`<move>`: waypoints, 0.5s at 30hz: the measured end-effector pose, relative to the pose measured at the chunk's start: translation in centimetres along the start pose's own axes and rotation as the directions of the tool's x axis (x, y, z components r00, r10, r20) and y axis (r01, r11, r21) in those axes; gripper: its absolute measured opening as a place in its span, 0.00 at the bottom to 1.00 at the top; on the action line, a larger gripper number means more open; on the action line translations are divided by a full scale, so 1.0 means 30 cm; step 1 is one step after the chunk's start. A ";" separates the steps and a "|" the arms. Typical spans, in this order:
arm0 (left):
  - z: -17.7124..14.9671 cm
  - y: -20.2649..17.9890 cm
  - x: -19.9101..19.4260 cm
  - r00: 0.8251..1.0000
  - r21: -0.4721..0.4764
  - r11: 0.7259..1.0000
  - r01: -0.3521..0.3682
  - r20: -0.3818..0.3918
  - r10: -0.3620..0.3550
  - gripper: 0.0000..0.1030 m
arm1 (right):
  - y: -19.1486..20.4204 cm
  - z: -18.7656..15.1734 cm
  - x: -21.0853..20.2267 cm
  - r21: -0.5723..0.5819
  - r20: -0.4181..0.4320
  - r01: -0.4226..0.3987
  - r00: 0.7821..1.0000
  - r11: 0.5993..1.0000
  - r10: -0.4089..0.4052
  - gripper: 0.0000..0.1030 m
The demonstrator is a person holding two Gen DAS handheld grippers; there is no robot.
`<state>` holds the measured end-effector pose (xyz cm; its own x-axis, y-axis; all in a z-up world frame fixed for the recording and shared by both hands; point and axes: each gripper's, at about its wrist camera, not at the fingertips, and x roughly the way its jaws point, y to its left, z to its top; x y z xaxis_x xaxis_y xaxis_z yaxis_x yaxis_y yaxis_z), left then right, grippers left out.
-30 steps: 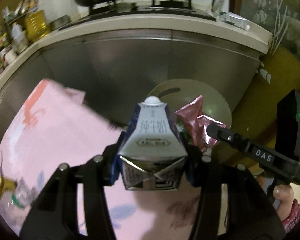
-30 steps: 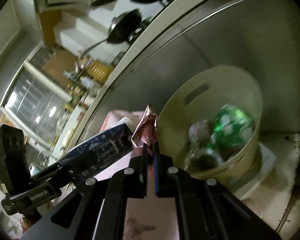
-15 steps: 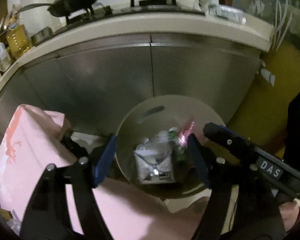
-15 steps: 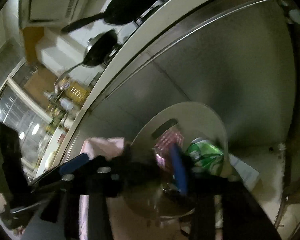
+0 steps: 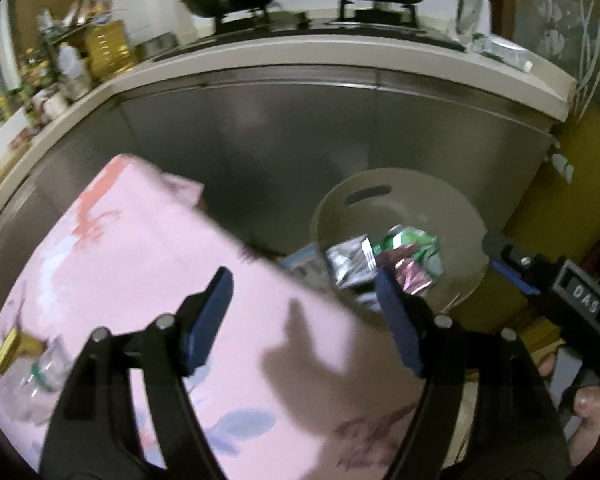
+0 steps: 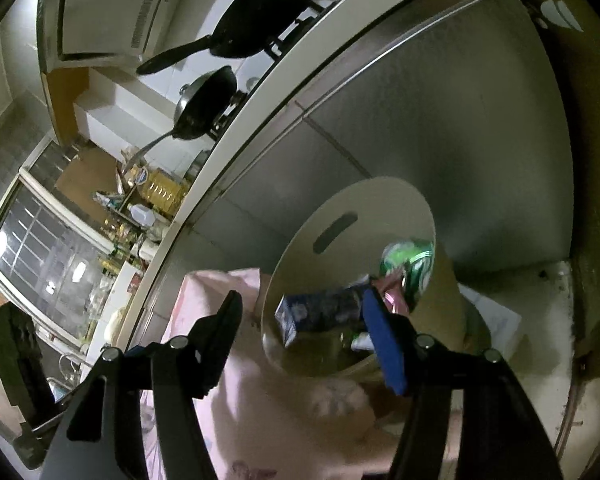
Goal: Collect trash
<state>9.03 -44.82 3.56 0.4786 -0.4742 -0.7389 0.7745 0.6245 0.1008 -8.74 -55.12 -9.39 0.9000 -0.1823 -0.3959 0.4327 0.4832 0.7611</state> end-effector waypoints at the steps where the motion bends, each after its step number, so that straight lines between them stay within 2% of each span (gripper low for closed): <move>1: -0.021 0.014 -0.021 1.000 -0.007 1.000 -0.014 -0.001 0.014 0.74 | 0.011 -0.014 -0.010 -0.006 -0.006 0.005 1.000 1.000 -0.005 0.58; 9: -0.142 0.078 -0.196 0.994 -0.036 0.995 -0.092 0.049 0.093 0.86 | 0.102 -0.079 -0.104 -0.056 -0.008 0.026 1.000 0.998 -0.026 0.58; 15: -0.206 0.103 -0.325 0.989 -0.051 0.994 -0.100 0.108 0.105 0.94 | 0.183 -0.117 -0.178 -0.099 0.003 0.031 1.000 0.995 -0.031 0.58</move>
<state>4.20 -34.43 6.96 0.5991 -0.4707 -0.6476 0.7008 0.6995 0.1399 -11.36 -48.50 -4.91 0.8864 -0.1997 -0.4176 0.4530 0.5595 0.6940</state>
